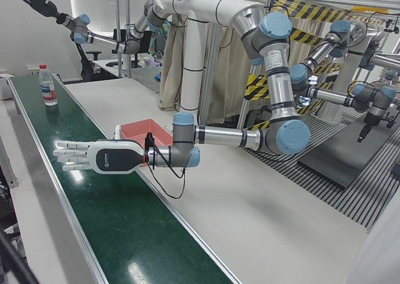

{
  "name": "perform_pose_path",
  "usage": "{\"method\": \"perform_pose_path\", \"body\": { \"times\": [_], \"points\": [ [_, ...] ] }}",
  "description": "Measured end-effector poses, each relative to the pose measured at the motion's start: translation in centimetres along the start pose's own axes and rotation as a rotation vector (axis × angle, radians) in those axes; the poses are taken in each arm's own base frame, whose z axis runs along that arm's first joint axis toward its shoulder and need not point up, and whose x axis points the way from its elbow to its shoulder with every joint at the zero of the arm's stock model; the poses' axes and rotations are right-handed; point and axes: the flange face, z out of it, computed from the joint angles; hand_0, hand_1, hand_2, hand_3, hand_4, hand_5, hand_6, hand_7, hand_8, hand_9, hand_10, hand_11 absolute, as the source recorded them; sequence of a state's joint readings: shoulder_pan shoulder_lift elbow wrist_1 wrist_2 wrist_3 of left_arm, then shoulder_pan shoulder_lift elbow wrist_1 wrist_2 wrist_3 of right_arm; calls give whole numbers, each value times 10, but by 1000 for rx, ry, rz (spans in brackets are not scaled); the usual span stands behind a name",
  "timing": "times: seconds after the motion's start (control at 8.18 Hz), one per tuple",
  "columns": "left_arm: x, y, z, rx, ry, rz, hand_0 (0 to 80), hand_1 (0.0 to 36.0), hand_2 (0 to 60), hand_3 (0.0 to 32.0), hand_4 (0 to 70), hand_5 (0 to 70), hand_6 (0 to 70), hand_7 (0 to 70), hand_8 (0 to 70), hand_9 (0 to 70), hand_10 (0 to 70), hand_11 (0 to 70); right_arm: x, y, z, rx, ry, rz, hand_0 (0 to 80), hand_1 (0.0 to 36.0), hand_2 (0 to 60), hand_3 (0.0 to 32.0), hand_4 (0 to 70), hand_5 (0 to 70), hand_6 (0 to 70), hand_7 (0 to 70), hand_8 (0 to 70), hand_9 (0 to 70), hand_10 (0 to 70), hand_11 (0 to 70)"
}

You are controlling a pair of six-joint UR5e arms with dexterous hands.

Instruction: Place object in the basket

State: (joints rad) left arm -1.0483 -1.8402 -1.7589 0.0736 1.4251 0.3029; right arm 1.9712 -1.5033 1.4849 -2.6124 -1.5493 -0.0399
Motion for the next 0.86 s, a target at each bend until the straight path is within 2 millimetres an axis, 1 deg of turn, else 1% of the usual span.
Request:
{"method": "perform_pose_path", "body": {
  "times": [0.86],
  "points": [
    [0, 1, 0, -3, 0, -2, 572, 94, 0, 0, 15, 95, 2, 0, 31, 25, 0, 13, 0, 0, 0, 0, 0, 0, 0, 0, 0, 0, 0, 0, 0, 0, 0, 0, 0, 0]
  ]
}}
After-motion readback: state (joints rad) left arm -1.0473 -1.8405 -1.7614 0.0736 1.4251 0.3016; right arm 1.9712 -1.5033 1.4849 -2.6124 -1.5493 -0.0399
